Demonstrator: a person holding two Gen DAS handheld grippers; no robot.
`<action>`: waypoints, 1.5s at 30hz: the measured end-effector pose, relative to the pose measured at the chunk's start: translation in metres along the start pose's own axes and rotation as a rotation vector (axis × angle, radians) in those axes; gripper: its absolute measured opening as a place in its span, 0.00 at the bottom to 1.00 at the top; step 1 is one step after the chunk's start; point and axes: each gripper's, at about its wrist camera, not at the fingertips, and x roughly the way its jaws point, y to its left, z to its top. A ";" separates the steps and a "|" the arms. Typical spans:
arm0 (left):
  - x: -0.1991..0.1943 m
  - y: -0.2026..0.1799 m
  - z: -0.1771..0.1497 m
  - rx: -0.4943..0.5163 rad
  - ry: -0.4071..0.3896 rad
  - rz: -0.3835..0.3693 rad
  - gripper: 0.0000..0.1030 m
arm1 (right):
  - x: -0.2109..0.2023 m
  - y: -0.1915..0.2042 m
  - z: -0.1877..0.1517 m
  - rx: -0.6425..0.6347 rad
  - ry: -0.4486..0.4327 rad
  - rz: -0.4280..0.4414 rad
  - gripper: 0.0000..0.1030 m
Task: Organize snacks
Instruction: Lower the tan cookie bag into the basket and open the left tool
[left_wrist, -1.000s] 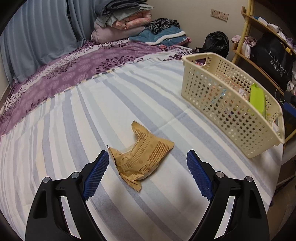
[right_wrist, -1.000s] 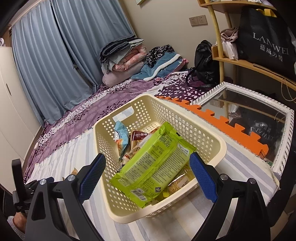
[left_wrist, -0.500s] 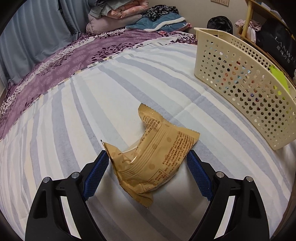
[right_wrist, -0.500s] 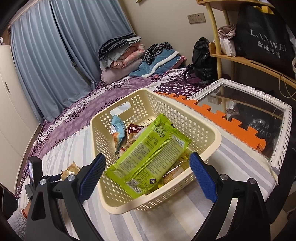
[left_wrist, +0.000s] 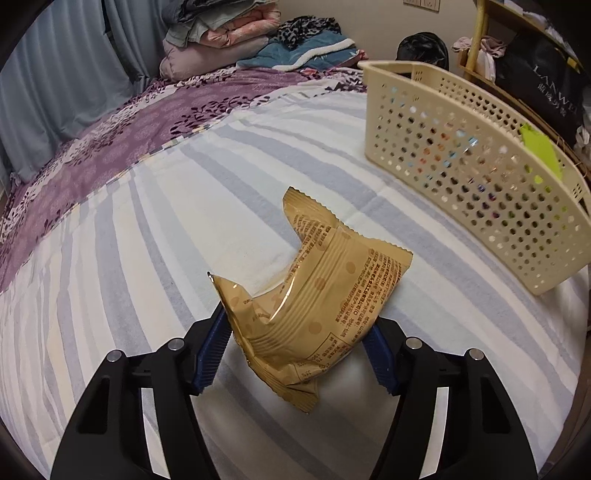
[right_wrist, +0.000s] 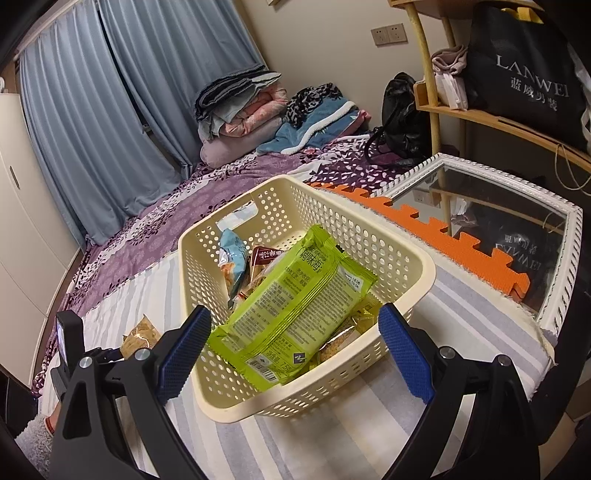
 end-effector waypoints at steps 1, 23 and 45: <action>-0.006 -0.002 0.002 0.000 -0.010 -0.002 0.66 | -0.001 0.000 0.000 0.002 -0.003 0.002 0.88; -0.052 -0.122 0.122 0.135 -0.164 -0.130 0.66 | -0.030 -0.052 -0.009 0.090 -0.044 -0.011 0.88; 0.008 -0.159 0.142 0.122 -0.079 -0.170 0.86 | -0.027 -0.073 -0.017 0.114 -0.024 -0.043 0.88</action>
